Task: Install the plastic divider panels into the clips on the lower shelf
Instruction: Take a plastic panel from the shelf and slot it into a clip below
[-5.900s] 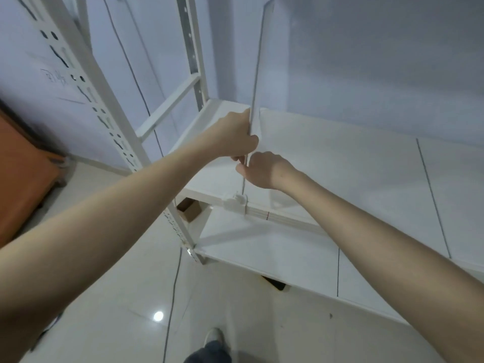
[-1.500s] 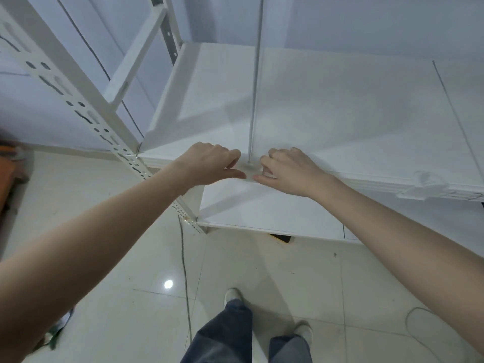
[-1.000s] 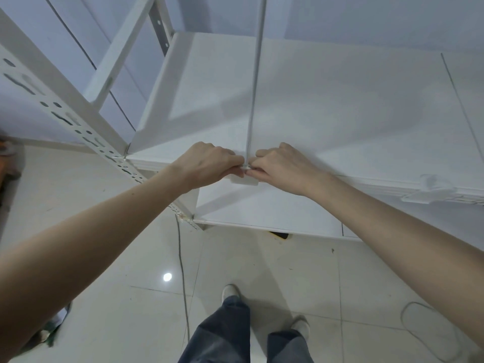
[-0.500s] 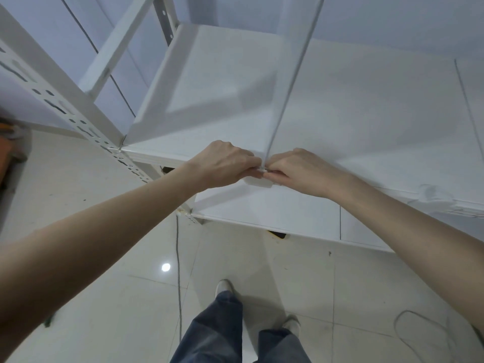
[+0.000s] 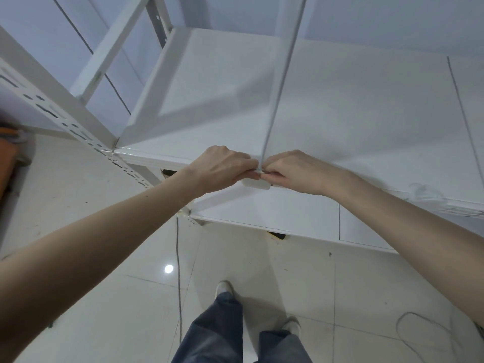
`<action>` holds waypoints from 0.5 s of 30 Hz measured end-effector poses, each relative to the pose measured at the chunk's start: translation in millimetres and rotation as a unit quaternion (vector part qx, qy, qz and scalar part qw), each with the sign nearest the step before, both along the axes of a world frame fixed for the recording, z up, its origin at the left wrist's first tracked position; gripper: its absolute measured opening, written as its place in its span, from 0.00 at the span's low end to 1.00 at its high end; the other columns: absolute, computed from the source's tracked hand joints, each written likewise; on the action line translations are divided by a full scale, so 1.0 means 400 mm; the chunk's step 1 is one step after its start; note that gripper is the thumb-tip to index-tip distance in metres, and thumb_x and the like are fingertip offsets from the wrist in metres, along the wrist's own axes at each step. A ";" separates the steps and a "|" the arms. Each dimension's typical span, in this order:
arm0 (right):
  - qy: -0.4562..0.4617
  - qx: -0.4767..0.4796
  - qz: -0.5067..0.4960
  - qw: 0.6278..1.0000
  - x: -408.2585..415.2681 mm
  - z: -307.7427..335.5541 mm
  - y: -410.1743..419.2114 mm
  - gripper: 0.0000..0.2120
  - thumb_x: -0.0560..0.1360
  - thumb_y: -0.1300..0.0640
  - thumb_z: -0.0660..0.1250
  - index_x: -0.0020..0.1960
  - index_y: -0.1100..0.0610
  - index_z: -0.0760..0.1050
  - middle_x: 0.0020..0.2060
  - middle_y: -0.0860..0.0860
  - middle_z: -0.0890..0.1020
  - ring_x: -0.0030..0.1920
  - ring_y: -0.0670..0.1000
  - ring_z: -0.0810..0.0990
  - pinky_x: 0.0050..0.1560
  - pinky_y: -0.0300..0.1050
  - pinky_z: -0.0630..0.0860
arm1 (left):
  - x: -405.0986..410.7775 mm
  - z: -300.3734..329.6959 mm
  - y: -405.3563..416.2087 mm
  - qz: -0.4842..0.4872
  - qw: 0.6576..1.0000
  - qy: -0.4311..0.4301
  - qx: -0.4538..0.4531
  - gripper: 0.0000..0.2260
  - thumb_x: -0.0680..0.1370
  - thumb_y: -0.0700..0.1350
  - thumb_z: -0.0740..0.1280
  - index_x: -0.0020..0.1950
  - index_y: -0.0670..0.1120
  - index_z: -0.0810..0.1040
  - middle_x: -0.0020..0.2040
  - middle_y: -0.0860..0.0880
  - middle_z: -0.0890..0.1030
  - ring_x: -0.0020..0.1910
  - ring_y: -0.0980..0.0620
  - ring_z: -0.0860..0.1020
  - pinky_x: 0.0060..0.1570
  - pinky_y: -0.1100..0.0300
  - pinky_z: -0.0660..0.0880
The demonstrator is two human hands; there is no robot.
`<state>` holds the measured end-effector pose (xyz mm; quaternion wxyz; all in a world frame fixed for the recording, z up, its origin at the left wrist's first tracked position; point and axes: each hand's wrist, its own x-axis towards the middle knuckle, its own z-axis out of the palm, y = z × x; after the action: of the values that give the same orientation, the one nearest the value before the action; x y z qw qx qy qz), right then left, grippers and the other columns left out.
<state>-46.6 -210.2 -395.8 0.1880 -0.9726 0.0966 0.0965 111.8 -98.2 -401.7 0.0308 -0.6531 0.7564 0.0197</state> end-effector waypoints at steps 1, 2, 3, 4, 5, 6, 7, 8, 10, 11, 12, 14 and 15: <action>0.003 -0.003 0.002 1.000 0.000 0.001 -0.001 0.17 0.80 0.52 0.55 0.35 0.57 0.63 0.29 0.46 0.65 0.36 0.52 0.70 0.40 0.43 0.66 | -0.002 0.000 0.000 0.003 1.000 -0.004 0.000 0.18 0.80 0.57 0.51 0.51 0.45 0.72 0.47 0.47 0.79 0.36 0.42 0.74 0.34 0.56 0.63; 0.003 -0.007 0.005 1.000 -0.001 0.003 -0.002 0.17 0.80 0.51 0.55 0.35 0.57 0.64 0.29 0.46 0.65 0.36 0.52 0.70 0.40 0.44 0.67 | -0.004 0.001 0.001 0.008 1.000 -0.009 0.001 0.18 0.80 0.57 0.51 0.51 0.45 0.72 0.47 0.47 0.79 0.37 0.41 0.75 0.34 0.56 0.63; 0.001 -0.011 0.007 1.000 -0.001 0.004 -0.001 0.17 0.80 0.50 0.54 0.36 0.57 0.64 0.29 0.46 0.65 0.37 0.52 0.71 0.40 0.44 0.68 | -0.006 0.002 0.002 0.011 1.000 -0.015 0.003 0.18 0.80 0.57 0.51 0.51 0.45 0.72 0.47 0.47 0.78 0.37 0.40 0.75 0.34 0.56 0.63; -0.003 -0.015 0.006 1.000 -0.002 0.004 0.001 0.17 0.80 0.50 0.54 0.36 0.56 0.64 0.30 0.46 0.66 0.37 0.52 0.71 0.41 0.44 0.69 | -0.006 0.004 0.002 0.013 1.000 -0.020 0.005 0.19 0.81 0.57 0.51 0.50 0.45 0.72 0.47 0.47 0.78 0.36 0.41 0.74 0.34 0.56 0.63; -0.007 -0.019 0.003 1.000 -0.004 0.004 0.005 0.16 0.80 0.50 0.55 0.36 0.56 0.64 0.31 0.46 0.66 0.37 0.52 0.71 0.41 0.44 0.68 | -0.008 0.007 0.002 0.015 1.000 -0.023 0.008 0.19 0.81 0.57 0.50 0.50 0.45 0.72 0.47 0.47 0.78 0.35 0.42 0.72 0.34 0.56 0.63; -0.011 -0.023 -0.002 1.000 -0.007 0.002 0.009 0.15 0.80 0.50 0.55 0.37 0.55 0.64 0.32 0.47 0.67 0.38 0.53 0.72 0.41 0.44 0.67 | -0.009 0.012 0.002 0.017 0.999 -0.025 0.012 0.19 0.81 0.58 0.50 0.49 0.45 0.72 0.47 0.47 0.78 0.35 0.43 0.71 0.34 0.56 0.63; -0.020 -0.028 -0.009 0.999 -0.012 -0.001 0.012 0.14 0.80 0.51 0.56 0.37 0.55 0.65 0.34 0.48 0.68 0.38 0.54 0.73 0.40 0.43 0.66 | -0.011 0.016 0.002 0.020 0.999 -0.027 0.015 0.19 0.81 0.58 0.51 0.49 0.44 0.72 0.47 0.47 0.78 0.35 0.42 0.73 0.34 0.56 0.63; -0.030 -0.033 -0.018 0.999 -0.018 0.000 0.016 0.13 0.79 0.51 0.57 0.38 0.55 0.66 0.36 0.49 0.69 0.38 0.55 0.74 0.40 0.43 0.64 | -0.013 0.020 0.003 0.024 0.999 -0.031 0.017 0.19 0.81 0.57 0.51 0.48 0.44 0.72 0.47 0.47 0.78 0.38 0.41 0.75 0.34 0.56 0.63; -0.044 -0.047 -0.042 0.997 -0.033 0.013 0.027 0.12 0.78 0.50 0.59 0.41 0.57 0.70 0.38 0.49 0.69 0.39 0.55 0.73 0.41 0.41 0.62 | -0.014 0.029 0.011 0.032 0.999 -0.033 0.008 0.16 0.81 0.56 0.54 0.50 0.44 0.72 0.48 0.47 0.77 0.45 0.42 0.78 0.35 0.56 0.64; -0.047 -0.056 -0.050 0.996 -0.043 0.024 0.032 0.12 0.78 0.50 0.60 0.44 0.58 0.71 0.39 0.50 0.71 0.39 0.54 0.72 0.42 0.41 0.62 | -0.013 0.036 0.020 0.036 0.999 -0.029 -0.005 0.15 0.80 0.56 0.57 0.52 0.45 0.73 0.49 0.47 0.77 0.48 0.44 0.78 0.35 0.56 0.66; -0.049 -0.067 -0.054 0.995 -0.053 0.038 0.036 0.12 0.78 0.49 0.60 0.48 0.59 0.72 0.42 0.51 0.73 0.41 0.54 0.72 0.43 0.42 0.62 | -0.009 0.047 0.032 0.036 0.999 -0.024 -0.026 0.14 0.79 0.55 0.60 0.53 0.46 0.73 0.51 0.48 0.77 0.50 0.45 0.77 0.37 0.55 0.68; -0.061 -0.087 -0.054 0.993 -0.073 0.070 0.043 0.14 0.77 0.49 0.60 0.56 0.58 0.73 0.51 0.53 0.77 0.49 0.55 0.76 0.47 0.44 0.66 | -0.002 0.071 0.062 0.033 0.997 -0.015 -0.072 0.15 0.76 0.55 0.65 0.56 0.47 0.75 0.53 0.47 0.78 0.53 0.45 0.77 0.42 0.52 0.73; -0.069 -0.092 -0.055 0.992 -0.082 0.088 0.047 0.16 0.77 0.49 0.60 0.60 0.57 0.72 0.55 0.53 0.78 0.54 0.55 0.76 0.52 0.47 0.69 | -0.001 0.086 0.079 0.035 0.995 -0.010 -0.091 0.16 0.74 0.55 0.66 0.58 0.47 0.75 0.55 0.48 0.79 0.54 0.44 0.77 0.45 0.51 0.75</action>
<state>-79.6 -191.4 -360.5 0.1092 -0.9833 0.1454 0.0097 111.3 -66.7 -367.3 -0.0213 -0.6796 0.7312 -0.0546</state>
